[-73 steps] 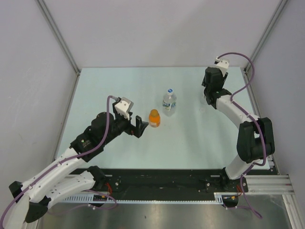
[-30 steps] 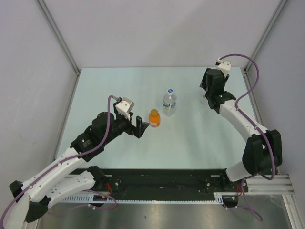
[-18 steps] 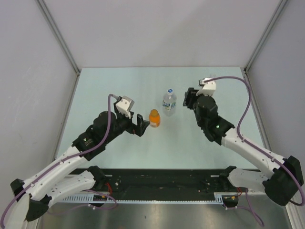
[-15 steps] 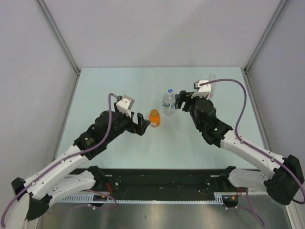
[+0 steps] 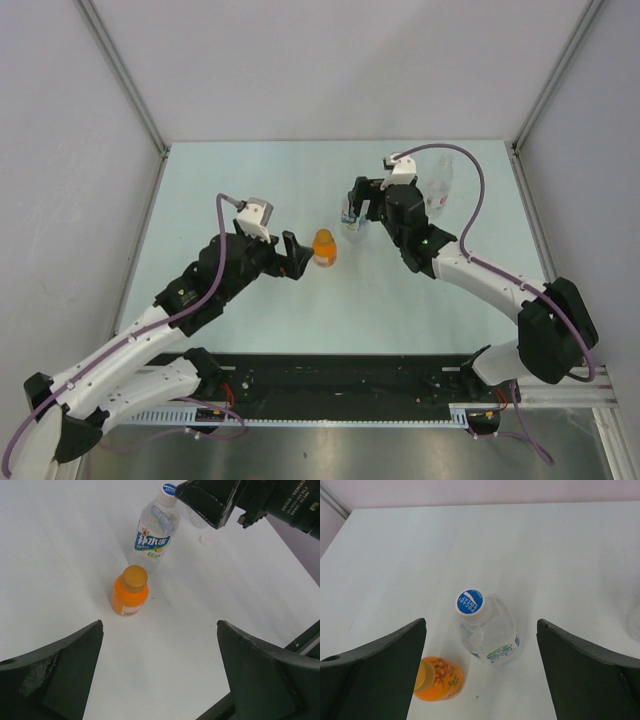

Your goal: Unscrew the bottle caps

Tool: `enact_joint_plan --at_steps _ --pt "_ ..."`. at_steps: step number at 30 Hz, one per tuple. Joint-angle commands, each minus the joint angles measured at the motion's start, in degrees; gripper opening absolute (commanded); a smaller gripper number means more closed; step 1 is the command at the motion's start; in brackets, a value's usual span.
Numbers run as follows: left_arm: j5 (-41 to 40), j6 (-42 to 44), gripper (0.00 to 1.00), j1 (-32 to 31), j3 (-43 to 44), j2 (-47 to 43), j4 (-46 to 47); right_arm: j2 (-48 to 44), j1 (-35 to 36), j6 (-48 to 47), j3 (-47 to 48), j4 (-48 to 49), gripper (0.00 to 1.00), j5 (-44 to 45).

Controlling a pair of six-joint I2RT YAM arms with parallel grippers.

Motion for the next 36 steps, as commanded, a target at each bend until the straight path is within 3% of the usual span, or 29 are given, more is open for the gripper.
enact_joint_plan --at_steps 1,17,24,36 --pt "-0.22 -1.22 1.00 -0.10 -0.50 -1.74 0.00 3.10 -0.71 0.33 5.11 3.42 0.95 -0.67" --pt "-0.13 0.54 1.00 -0.10 -1.81 -3.41 -1.58 11.20 -0.09 0.51 9.78 -0.70 0.80 -1.11" --pt "-0.04 0.63 1.00 -0.10 -2.16 -3.58 -1.49 10.77 -0.01 0.25 9.78 -1.59 0.54 -0.67" --pt "0.22 0.63 1.00 -0.10 -1.81 -3.32 -0.70 8.04 0.00 -1.60 9.78 -3.35 0.26 1.26"
